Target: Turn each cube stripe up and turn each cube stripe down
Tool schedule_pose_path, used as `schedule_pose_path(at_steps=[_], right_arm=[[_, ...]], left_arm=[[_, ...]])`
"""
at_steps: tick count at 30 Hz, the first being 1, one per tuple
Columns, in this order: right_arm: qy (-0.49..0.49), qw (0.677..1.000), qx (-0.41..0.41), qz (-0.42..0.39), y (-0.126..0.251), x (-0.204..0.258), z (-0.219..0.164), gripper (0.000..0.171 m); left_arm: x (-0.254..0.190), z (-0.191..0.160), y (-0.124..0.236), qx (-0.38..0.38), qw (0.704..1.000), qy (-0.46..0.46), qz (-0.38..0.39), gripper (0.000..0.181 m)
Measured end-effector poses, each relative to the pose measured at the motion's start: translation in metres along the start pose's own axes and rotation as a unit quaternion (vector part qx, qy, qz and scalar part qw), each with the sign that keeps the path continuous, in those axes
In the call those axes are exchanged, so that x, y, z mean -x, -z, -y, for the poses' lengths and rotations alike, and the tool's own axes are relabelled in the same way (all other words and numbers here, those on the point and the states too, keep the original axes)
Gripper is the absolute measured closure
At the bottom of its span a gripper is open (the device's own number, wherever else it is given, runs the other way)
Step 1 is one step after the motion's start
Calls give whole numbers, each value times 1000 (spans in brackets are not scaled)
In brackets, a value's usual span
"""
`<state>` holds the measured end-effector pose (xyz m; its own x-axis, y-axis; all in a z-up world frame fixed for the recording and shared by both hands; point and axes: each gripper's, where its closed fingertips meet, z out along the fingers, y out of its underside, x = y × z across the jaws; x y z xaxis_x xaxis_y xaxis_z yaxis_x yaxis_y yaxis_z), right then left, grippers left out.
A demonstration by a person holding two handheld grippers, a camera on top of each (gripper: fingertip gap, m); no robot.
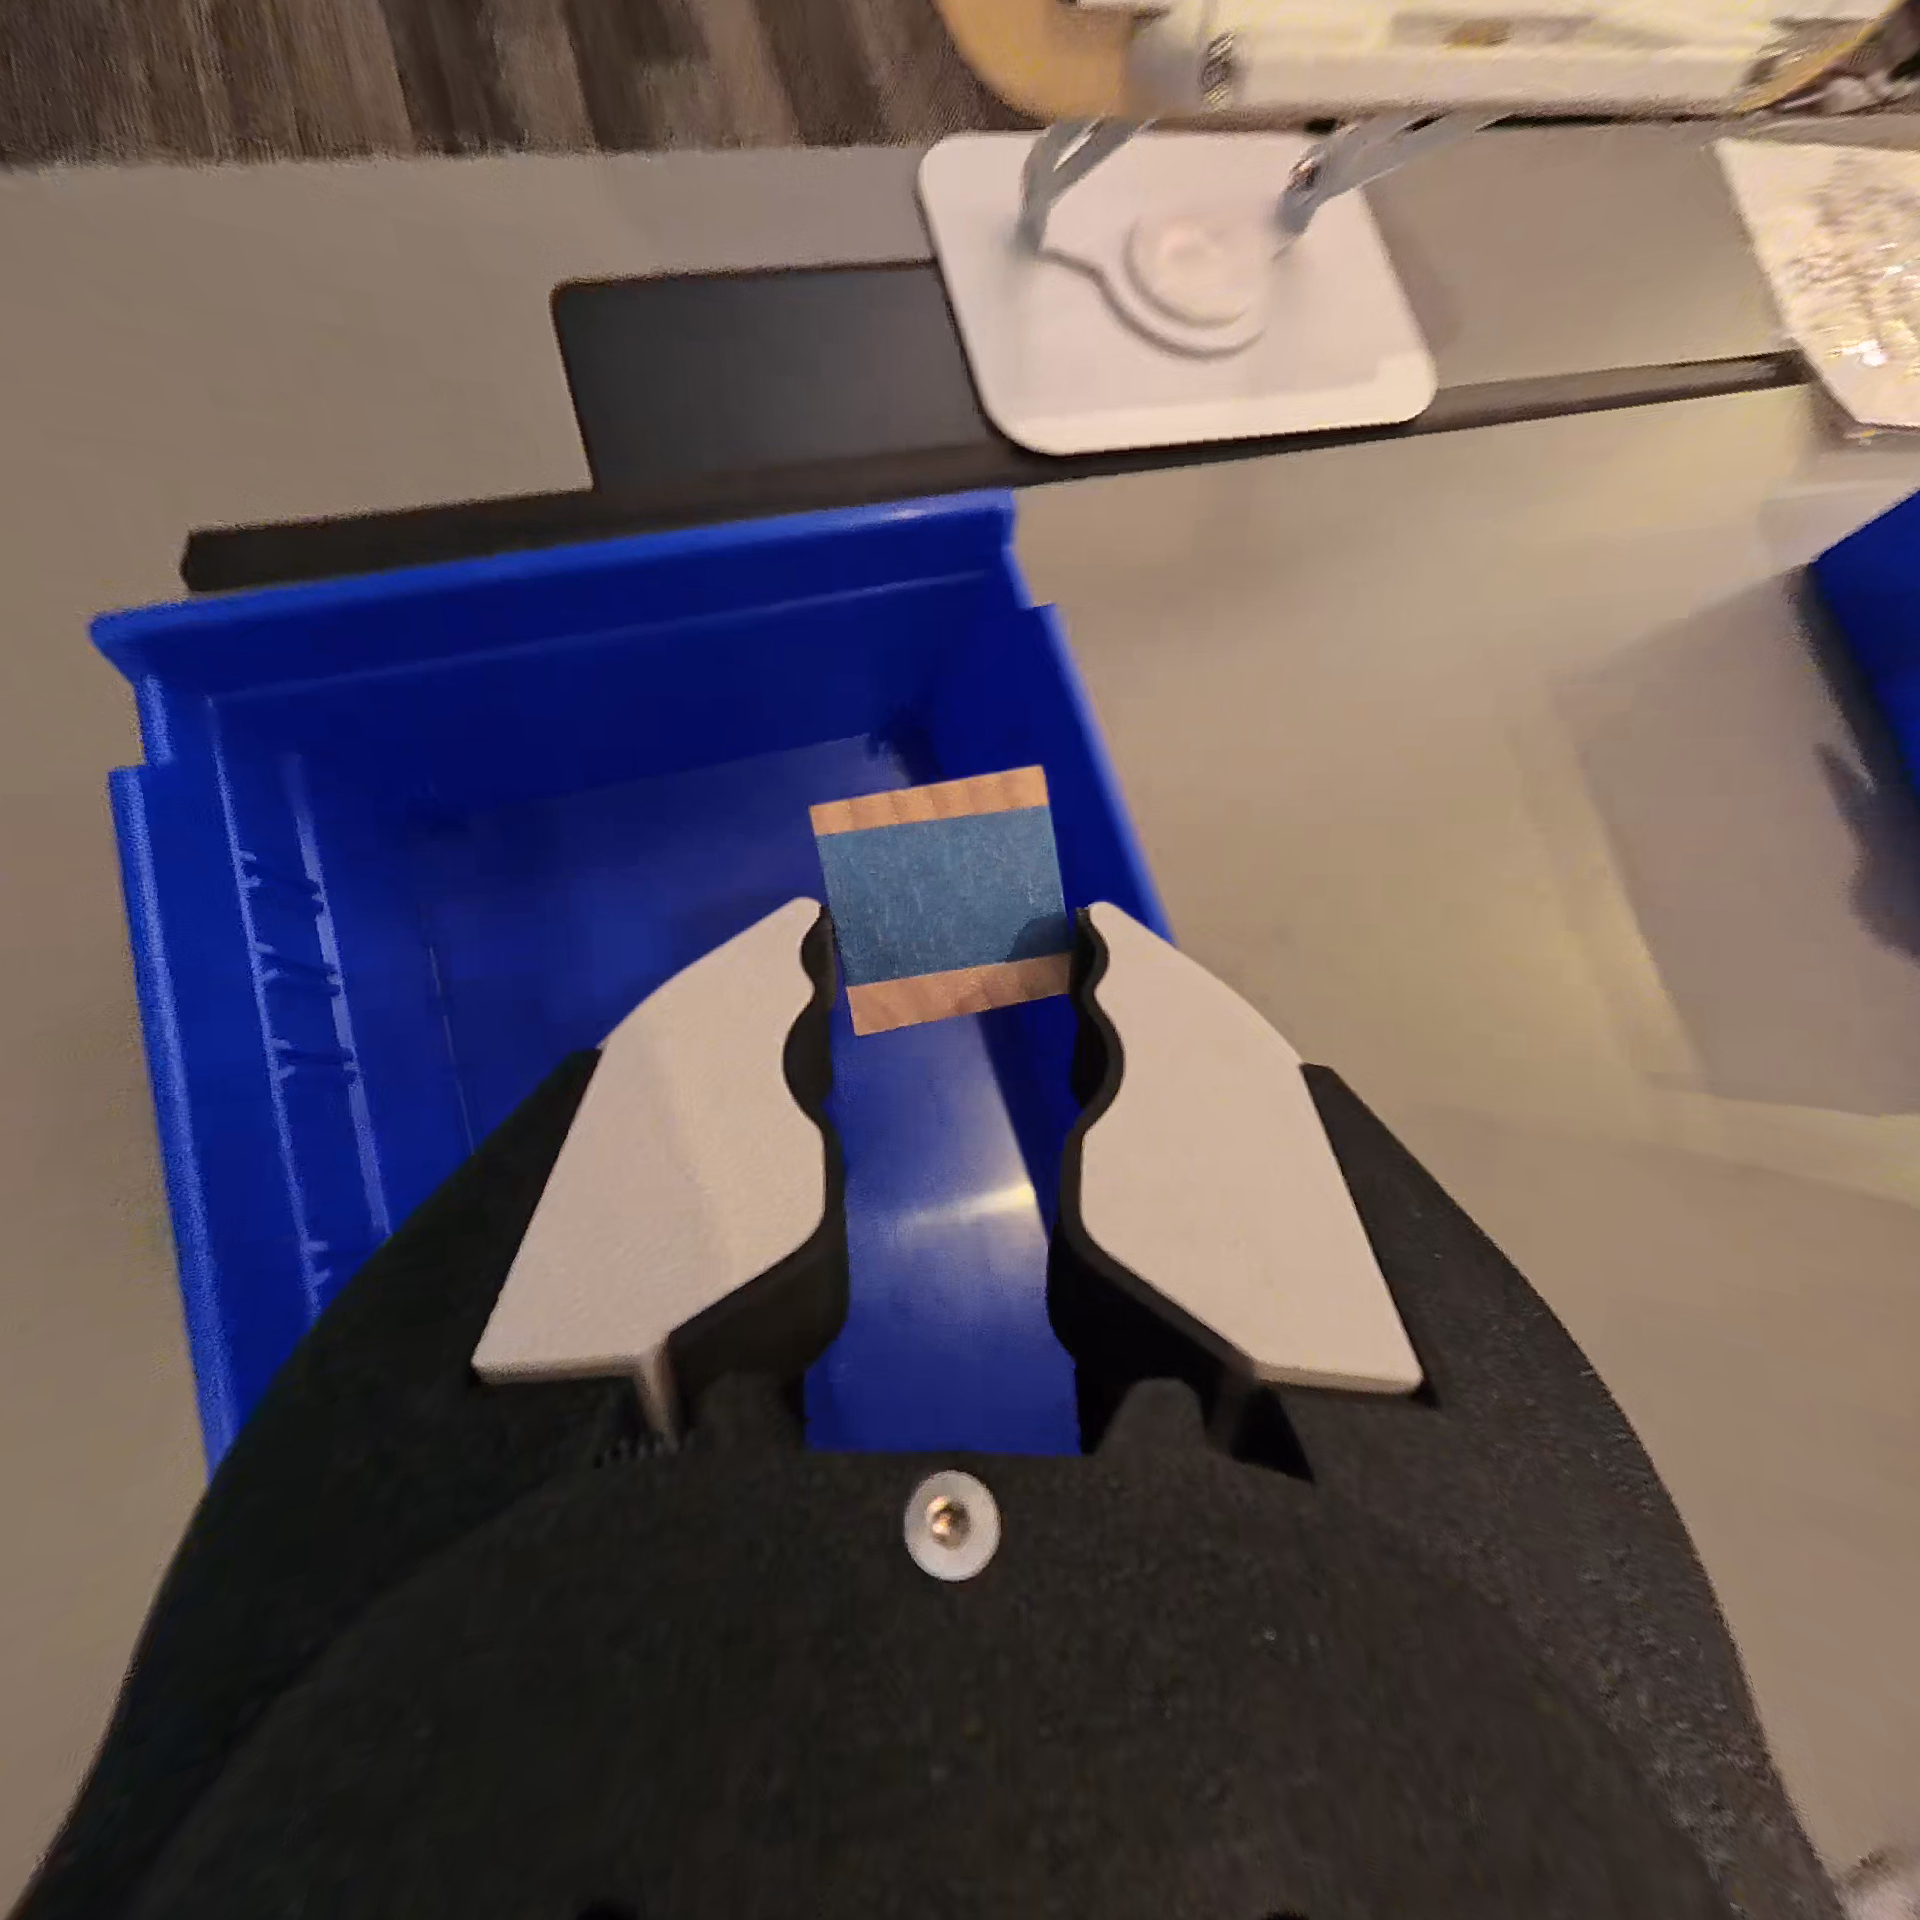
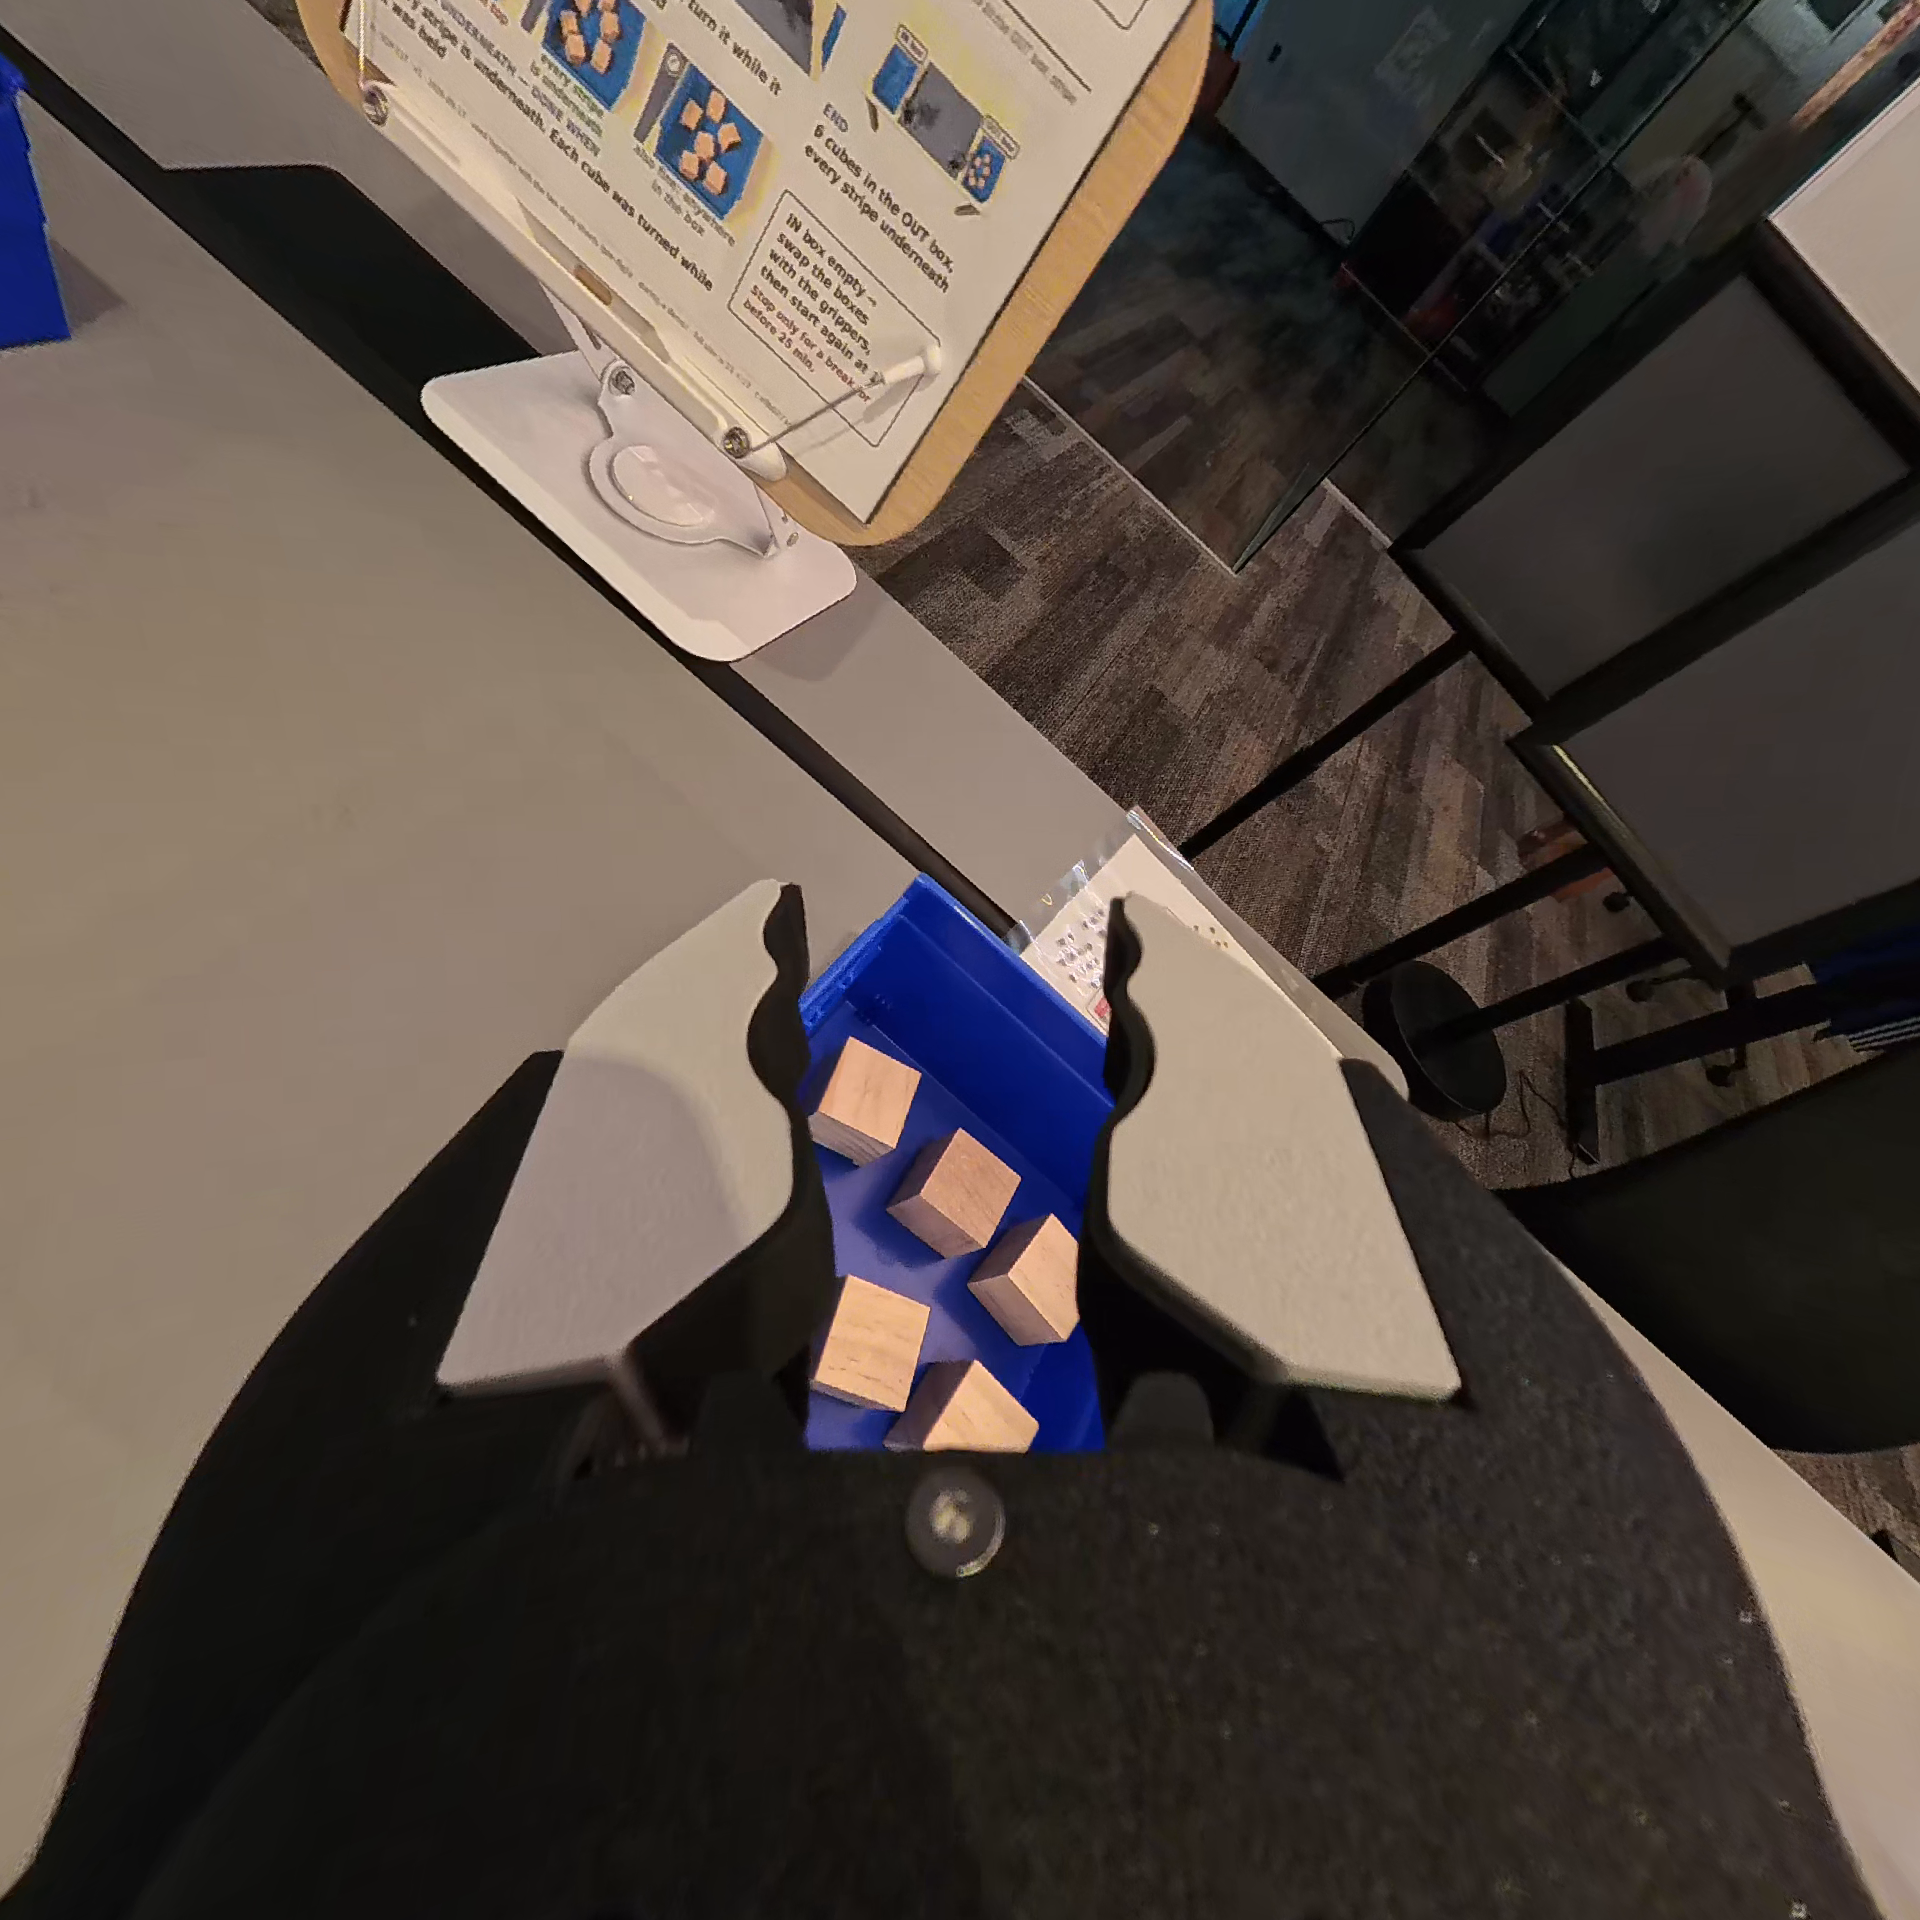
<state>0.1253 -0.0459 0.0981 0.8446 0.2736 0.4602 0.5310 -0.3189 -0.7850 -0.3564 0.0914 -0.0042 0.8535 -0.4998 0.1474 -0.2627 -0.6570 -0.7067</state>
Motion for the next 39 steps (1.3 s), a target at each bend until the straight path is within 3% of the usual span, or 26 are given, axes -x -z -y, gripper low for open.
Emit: schedule_pose_path(at_steps=[8,33,36,39], right_arm=[[23,999,18,12,-14,15,-1,116],[37,998,45,25,-30,19,-12,115],[47,998,26,33,-31,25,-4,115],[58,994,-58,73,-26,45,25,114]], left_arm=[[-18,8,34,-20,995,-86,53,138],[-22,-3,18,2,992,-116,53,138],[-38,3,23,-20,994,-107,17,138],[-73,14,34,-49,992,-102,-48,138]])
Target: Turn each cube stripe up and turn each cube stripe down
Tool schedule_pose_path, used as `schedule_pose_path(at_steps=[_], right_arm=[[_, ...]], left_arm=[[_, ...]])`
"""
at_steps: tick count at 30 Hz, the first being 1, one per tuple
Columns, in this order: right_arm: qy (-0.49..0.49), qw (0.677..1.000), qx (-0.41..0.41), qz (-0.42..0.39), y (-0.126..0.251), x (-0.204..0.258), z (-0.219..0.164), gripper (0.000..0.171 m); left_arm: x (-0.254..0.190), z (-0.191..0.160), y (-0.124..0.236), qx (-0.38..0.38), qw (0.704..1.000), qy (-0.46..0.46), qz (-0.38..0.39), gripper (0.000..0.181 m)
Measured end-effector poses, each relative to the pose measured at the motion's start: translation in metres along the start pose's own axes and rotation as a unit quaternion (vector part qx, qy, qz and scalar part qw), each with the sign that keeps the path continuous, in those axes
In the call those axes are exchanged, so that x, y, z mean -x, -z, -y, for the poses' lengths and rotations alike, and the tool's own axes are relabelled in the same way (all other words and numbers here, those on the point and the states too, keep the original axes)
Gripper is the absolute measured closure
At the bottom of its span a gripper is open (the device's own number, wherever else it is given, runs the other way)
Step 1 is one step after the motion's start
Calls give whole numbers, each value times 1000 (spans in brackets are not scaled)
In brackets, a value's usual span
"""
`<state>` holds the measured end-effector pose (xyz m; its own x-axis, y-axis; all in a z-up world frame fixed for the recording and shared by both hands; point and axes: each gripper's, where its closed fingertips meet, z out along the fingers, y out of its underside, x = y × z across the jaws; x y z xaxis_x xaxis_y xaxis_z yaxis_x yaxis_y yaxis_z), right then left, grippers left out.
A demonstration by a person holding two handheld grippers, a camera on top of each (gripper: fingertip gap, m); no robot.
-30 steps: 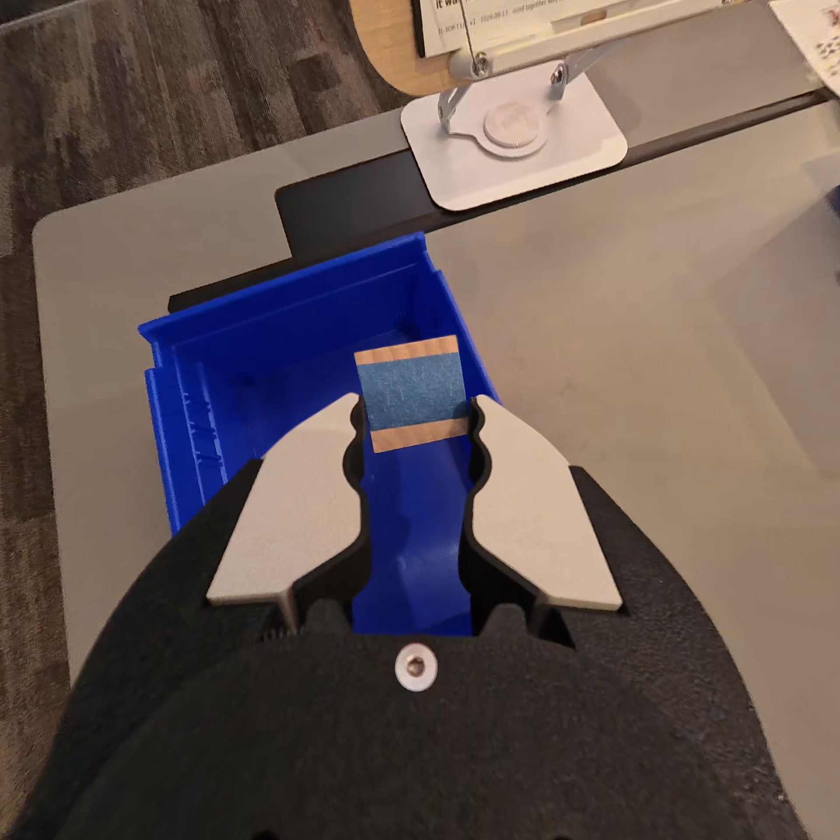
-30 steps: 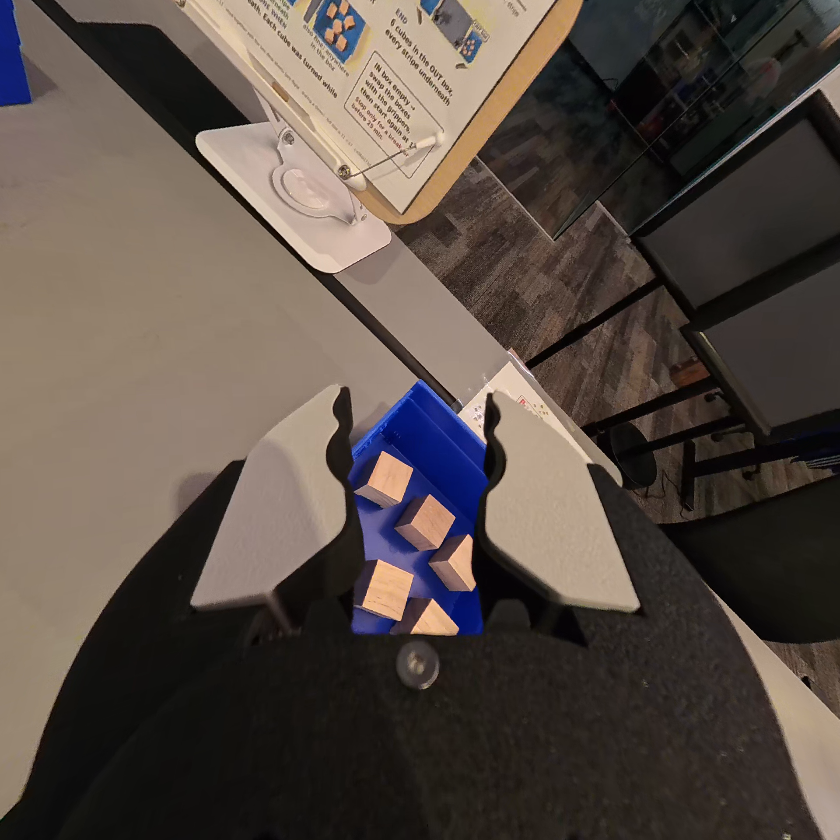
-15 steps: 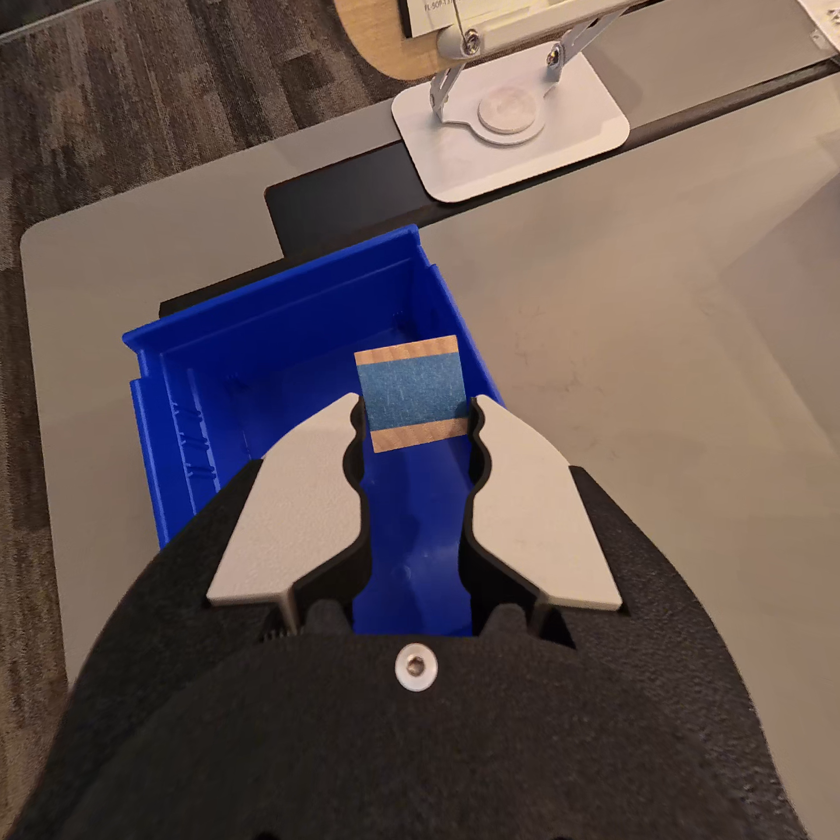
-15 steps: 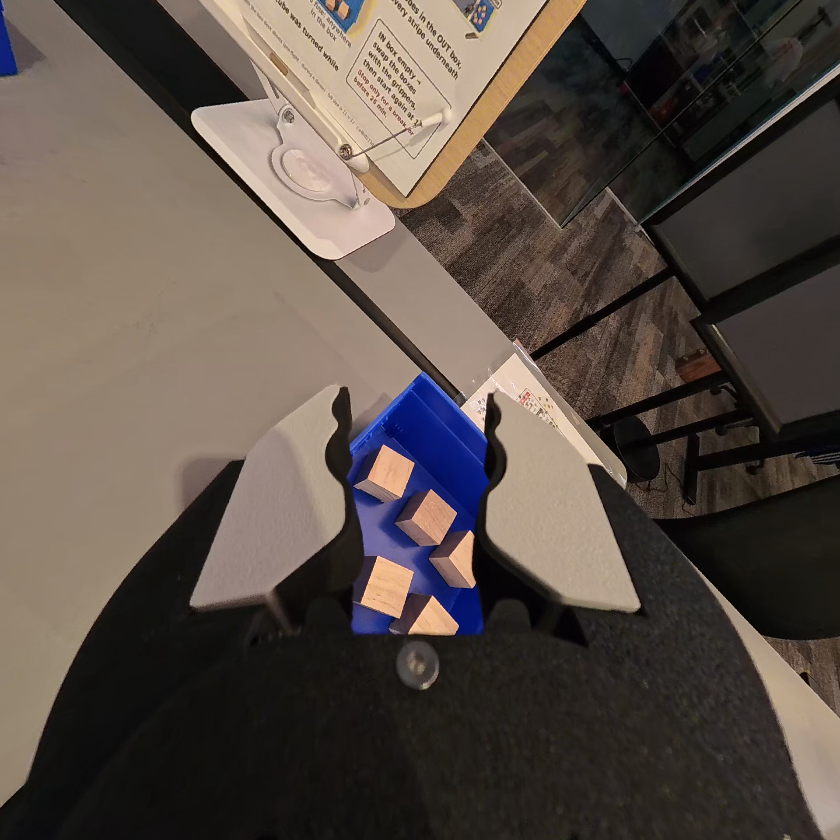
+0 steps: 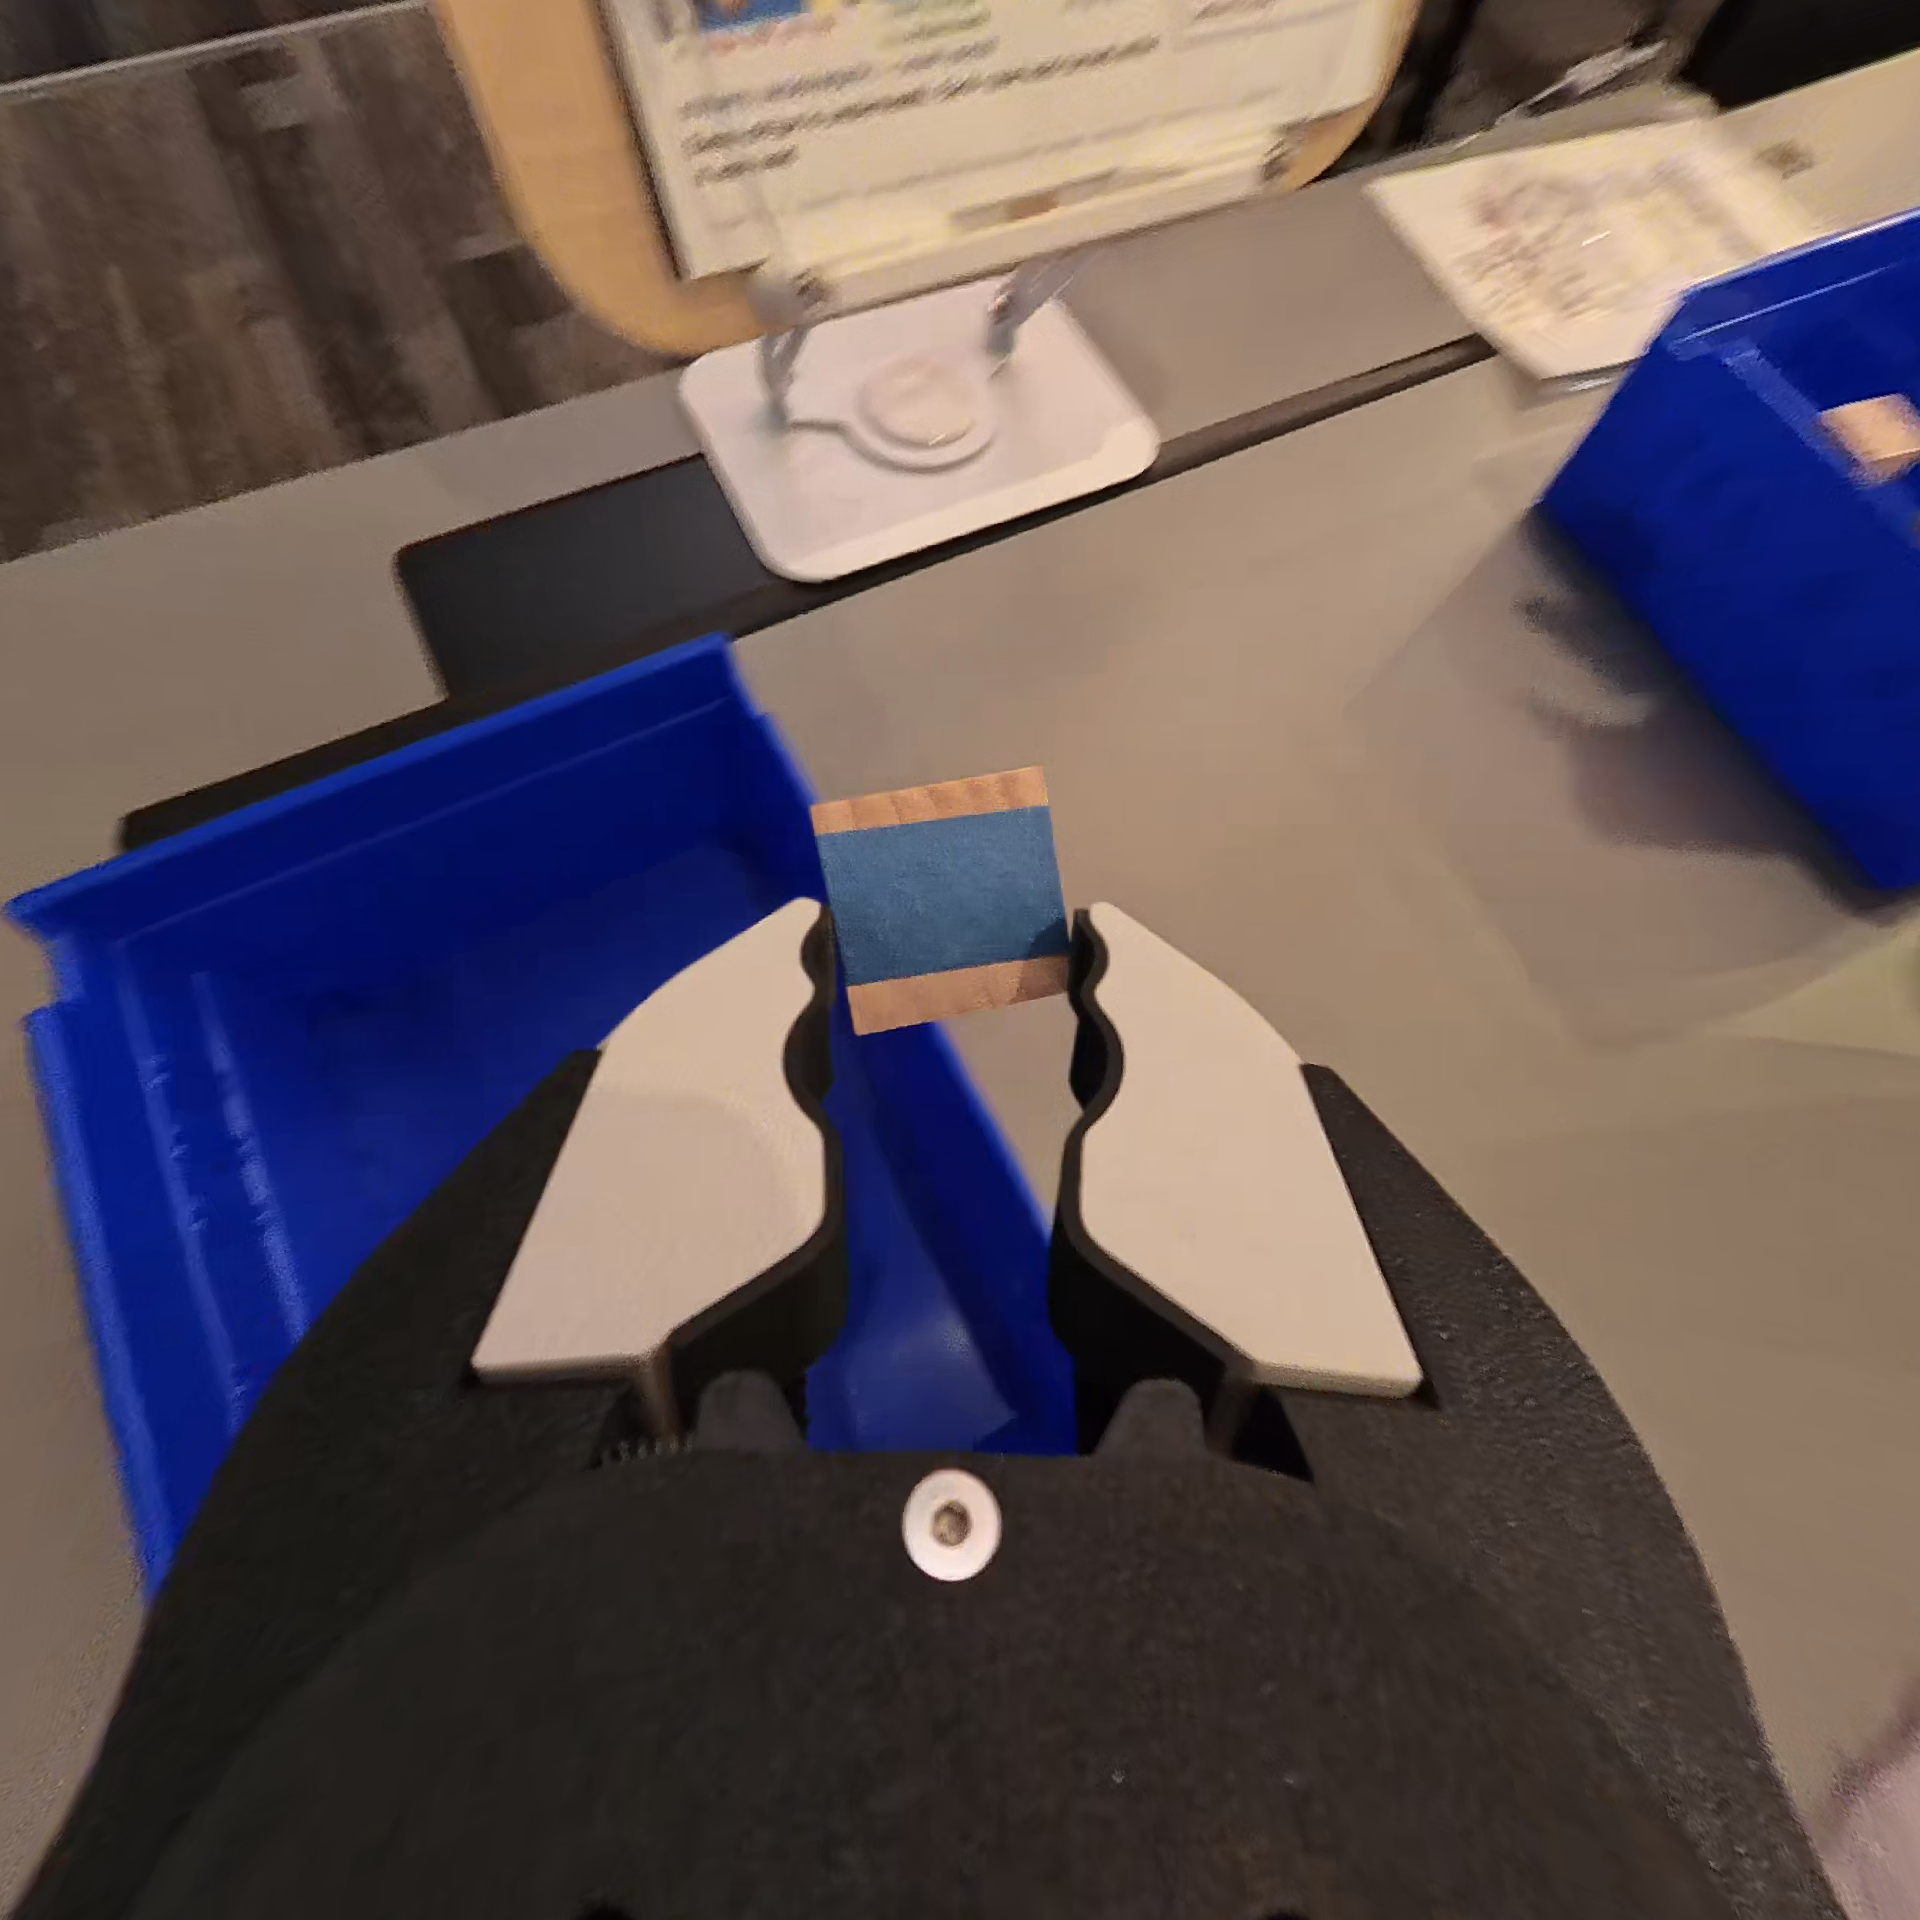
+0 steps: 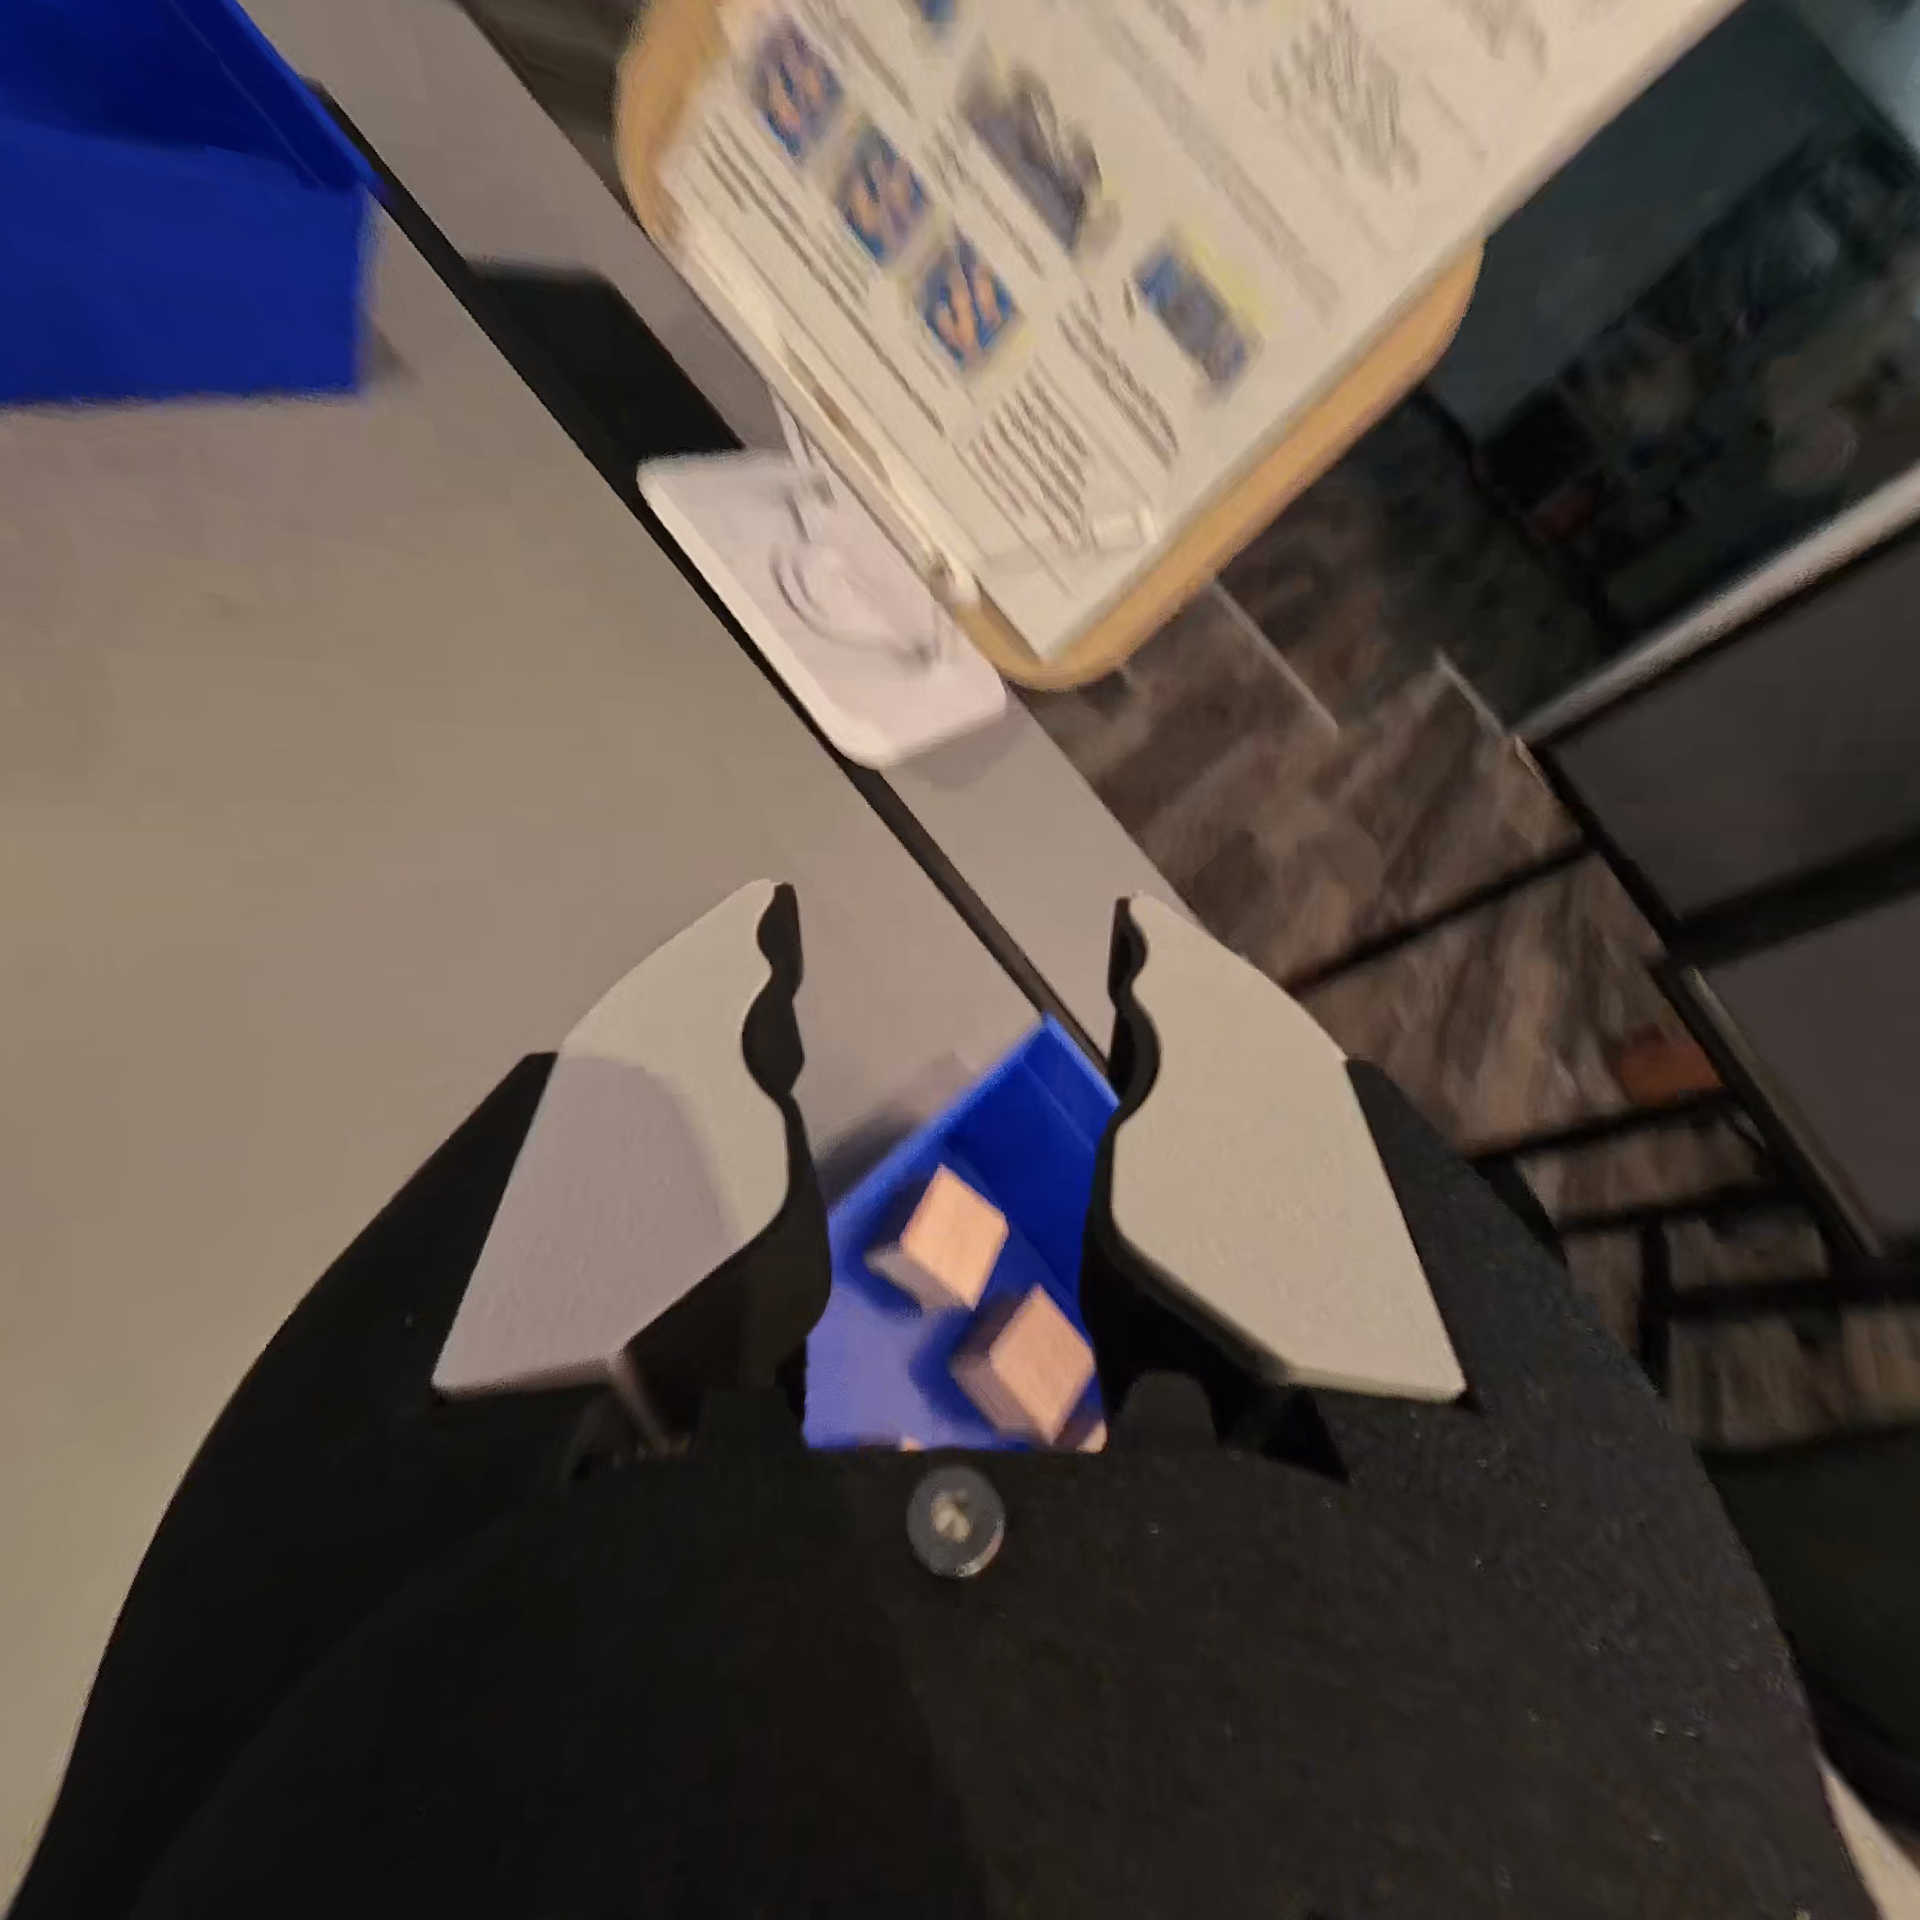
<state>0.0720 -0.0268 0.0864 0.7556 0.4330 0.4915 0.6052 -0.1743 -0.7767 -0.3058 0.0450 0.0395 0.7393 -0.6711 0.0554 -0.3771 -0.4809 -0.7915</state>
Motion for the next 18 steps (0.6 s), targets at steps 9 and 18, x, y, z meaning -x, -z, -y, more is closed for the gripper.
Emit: schedule_pose_path(at_steps=[9,18], right_arm=[[87,941,-285,164,8,113,93,104],[145,894,-406,126,20,169,122,97]], left_arm=[[-171,39,22,-67,956,-14,-285,138],[-238,51,42,-73,913,-13,-400,139]])
